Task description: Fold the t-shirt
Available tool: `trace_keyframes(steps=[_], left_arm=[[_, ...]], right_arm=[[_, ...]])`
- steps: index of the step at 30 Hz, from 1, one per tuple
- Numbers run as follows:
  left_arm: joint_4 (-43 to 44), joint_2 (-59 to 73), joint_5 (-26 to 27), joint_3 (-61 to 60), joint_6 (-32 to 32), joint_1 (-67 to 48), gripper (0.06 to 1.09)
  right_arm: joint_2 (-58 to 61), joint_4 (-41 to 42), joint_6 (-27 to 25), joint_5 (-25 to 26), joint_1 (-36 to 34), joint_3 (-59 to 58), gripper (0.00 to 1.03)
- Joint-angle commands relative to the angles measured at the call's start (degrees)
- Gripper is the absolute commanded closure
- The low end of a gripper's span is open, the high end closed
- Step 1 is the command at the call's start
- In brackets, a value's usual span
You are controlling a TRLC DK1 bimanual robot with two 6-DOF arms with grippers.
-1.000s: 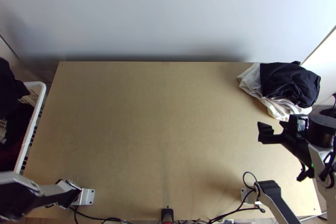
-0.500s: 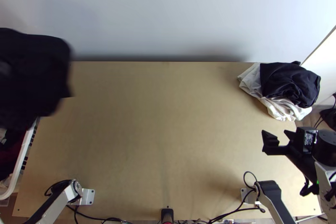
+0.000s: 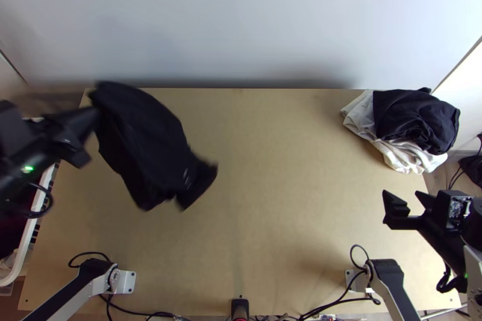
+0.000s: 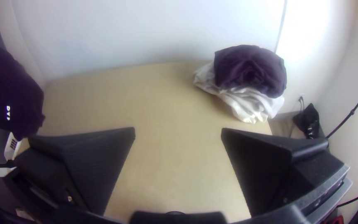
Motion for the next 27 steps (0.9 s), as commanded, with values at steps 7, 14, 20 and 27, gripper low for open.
trace_keyframes(steps=[7,14,20,27], left_arm=[[6.11,-0.01,-8.03,-22.24,-2.21,-20.50,1.05],[11.12,4.56,-9.52,-28.21,-4.23,-27.79,1.05],[12.61,10.71,-10.05,-28.21,-3.09,-35.09,1.05],[11.29,15.11,-10.05,-31.11,-1.68,-44.93,1.05]], right_arm=[[7.01,-2.97,0.35,-2.73,-1.65,13.88,0.06],[8.33,-3.06,0.35,-3.08,-1.65,14.93,0.06],[8.41,-3.68,0.35,-4.13,-1.56,13.79,0.06],[9.65,-2.18,0.44,-4.22,-0.77,12.03,0.06]])
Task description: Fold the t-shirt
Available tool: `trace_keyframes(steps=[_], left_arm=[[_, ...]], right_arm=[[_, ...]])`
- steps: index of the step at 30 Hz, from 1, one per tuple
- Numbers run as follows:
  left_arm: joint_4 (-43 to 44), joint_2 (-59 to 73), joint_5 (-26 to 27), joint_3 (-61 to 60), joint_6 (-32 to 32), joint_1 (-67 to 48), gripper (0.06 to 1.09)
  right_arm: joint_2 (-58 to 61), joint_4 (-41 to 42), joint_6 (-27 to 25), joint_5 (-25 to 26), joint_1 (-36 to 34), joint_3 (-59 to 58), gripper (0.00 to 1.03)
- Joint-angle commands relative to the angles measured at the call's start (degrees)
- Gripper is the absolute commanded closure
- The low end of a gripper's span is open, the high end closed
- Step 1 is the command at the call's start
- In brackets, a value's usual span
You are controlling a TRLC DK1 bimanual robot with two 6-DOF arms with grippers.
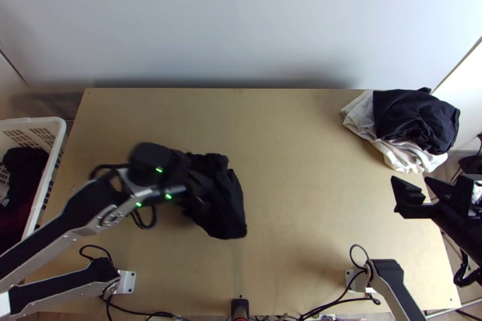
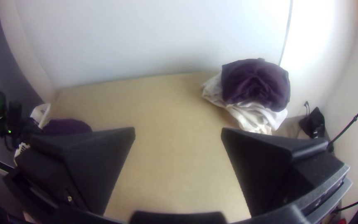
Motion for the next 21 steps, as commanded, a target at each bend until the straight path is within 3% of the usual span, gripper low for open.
trace_keyframes(steps=[1,5,12,16,18,20,21], left_arm=[[-0.75,5.08,-0.15,-3.29,1.75,-10.38,1.05],[-0.84,9.74,-0.41,0.84,2.72,-15.48,1.05],[-3.13,24.06,-1.20,20.18,2.63,-17.59,1.05],[-3.39,30.57,-1.38,23.08,2.90,-19.17,0.92],[-3.48,33.82,-1.47,24.83,3.51,-19.35,0.70],[-4.44,36.54,-3.58,27.82,6.41,-19.26,0.24],[-6.38,37.86,-5.33,30.28,8.61,-19.08,0.16]], right_arm=[[1.47,1.54,0.02,-0.31,0.76,-1.34,0.06],[2.88,3.03,-0.15,-0.31,2.52,-2.05,0.06],[4.64,6.81,-1.82,-0.31,8.23,-6.97,0.06],[6.39,9.88,-2.61,-0.31,10.60,-8.90,0.06],[7.19,11.29,-3.05,-0.31,11.83,-10.04,0.06],[7.80,11.99,-4.81,-0.31,11.83,-11.28,0.06],[7.89,12.61,-5.78,-0.31,11.92,-11.98,0.06]])
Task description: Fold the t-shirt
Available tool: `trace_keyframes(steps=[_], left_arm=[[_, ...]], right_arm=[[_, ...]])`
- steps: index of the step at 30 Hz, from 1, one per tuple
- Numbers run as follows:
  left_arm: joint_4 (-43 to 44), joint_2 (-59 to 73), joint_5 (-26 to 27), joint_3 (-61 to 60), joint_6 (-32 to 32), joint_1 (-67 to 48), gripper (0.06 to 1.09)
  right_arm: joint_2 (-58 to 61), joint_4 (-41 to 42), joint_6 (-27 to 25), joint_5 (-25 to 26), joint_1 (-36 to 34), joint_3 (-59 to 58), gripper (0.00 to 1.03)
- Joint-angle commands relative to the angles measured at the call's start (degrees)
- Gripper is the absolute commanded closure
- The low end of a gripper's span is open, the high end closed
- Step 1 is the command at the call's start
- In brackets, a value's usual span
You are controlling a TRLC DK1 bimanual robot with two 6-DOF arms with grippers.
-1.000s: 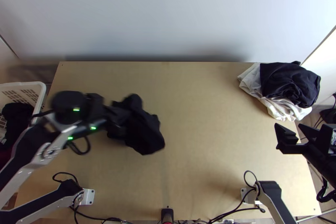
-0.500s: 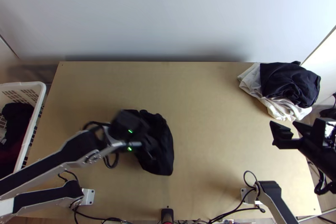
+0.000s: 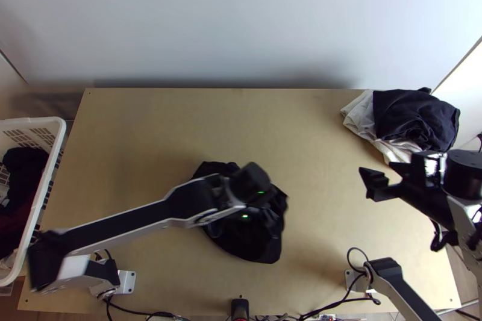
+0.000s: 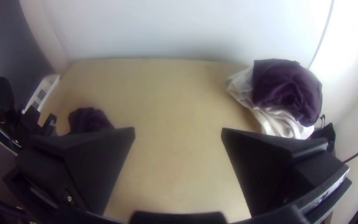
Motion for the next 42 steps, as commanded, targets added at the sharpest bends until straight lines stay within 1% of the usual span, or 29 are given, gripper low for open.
trace_keyframes(steps=[1,3,5,7,10,22,30,34,36,42], left_arm=[[-5.62,10.94,-5.71,12.02,6.47,-0.92,0.12],[-9.93,11.82,-6.51,15.89,7.97,0.66,0.11],[-11.69,10.68,-6.51,17.03,8.14,3.04,0.11],[-13.01,8.39,-6.51,17.12,8.58,5.85,0.11],[-15.73,4.96,-6.51,15.80,8.67,11.47,0.11],[-16.61,-12.70,-6.42,-3.44,9.29,33.45,0.11],[-15.82,-20.79,-6.33,-12.76,10.17,43.64,0.11],[-15.20,-24.04,-4.75,-16.98,10.17,50.15,0.11],[-14.77,-25.71,-3.96,-19.18,10.17,52.69,0.11],[-14.33,-30.10,-3.60,-24.71,10.69,55.95,0.11]], right_arm=[[2.08,4.11,-4.12,0.06,2.52,-4.29,0.06],[2.51,5.34,-5.09,-0.03,2.52,-5.17,0.06],[4.01,5.43,-5.09,-0.38,2.96,-5.34,0.06],[5.68,6.40,-4.74,-1.08,4.81,-5.52,0.06],[8.75,9.12,-3.59,-1.17,10.08,-5.25,0.06],[30.11,12.90,-1.31,-1.17,23.71,8.02,0.04],[44.17,14.31,-4.30,-1.17,36.54,16.02,0.05],[50.94,14.31,-5.26,-1.17,41.99,19.71,0.05],[54.11,14.39,-5.53,-1.17,43.83,21.55,0.05],[62.37,14.75,-5.35,-1.26,45.41,26.65,0.05]])
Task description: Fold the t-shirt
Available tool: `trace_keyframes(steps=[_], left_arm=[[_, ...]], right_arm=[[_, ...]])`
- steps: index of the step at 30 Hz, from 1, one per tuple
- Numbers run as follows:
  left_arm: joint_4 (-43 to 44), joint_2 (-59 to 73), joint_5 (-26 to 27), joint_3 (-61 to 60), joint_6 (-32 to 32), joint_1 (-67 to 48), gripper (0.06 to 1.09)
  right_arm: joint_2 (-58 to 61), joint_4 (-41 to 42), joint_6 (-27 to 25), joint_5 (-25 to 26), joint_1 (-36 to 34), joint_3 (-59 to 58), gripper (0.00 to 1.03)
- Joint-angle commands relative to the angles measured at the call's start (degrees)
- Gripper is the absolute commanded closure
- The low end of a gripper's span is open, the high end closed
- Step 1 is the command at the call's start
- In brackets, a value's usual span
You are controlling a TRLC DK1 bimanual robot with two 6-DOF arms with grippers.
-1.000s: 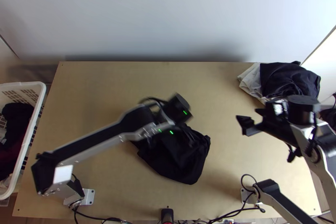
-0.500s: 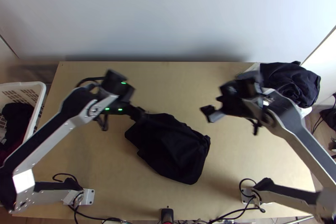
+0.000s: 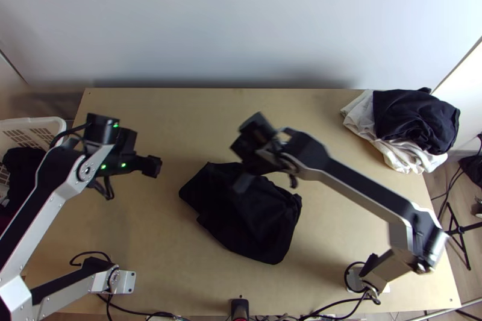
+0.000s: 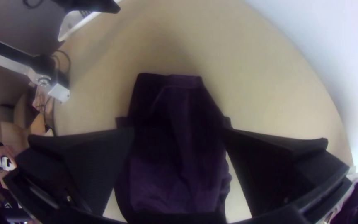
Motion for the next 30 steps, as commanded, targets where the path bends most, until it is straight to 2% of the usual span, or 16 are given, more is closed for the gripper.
trace_keyframes(steps=[1,10,16,23,26,30], left_arm=[[0.80,-5.58,0.92,-7.25,0.35,5.79,0.11],[3.35,-8.22,1.97,-12.62,-1.05,6.31,0.11],[3.52,-9.01,1.97,-14.02,-0.88,6.75,0.11],[3.79,-9.01,2.06,-14.90,0.27,7.72,0.11],[4.49,-8.75,2.33,-14.99,0.27,7.46,0.11],[5.46,-8.31,2.50,-14.99,0.09,6.49,0.11]], right_arm=[[10.77,0.45,-0.11,0.01,4.35,7.01,0.05],[20.44,0.45,-0.02,-0.08,6.19,14.65,0.05],[23.78,0.45,0.16,-0.08,5.40,16.76,0.12],[25.36,0.45,-1.25,-0.08,4.52,16.67,0.63],[24.48,0.36,-2.30,0.01,3.82,16.59,0.98],[21.05,-0.16,-3.18,0.01,3.03,16.76,1.00]])
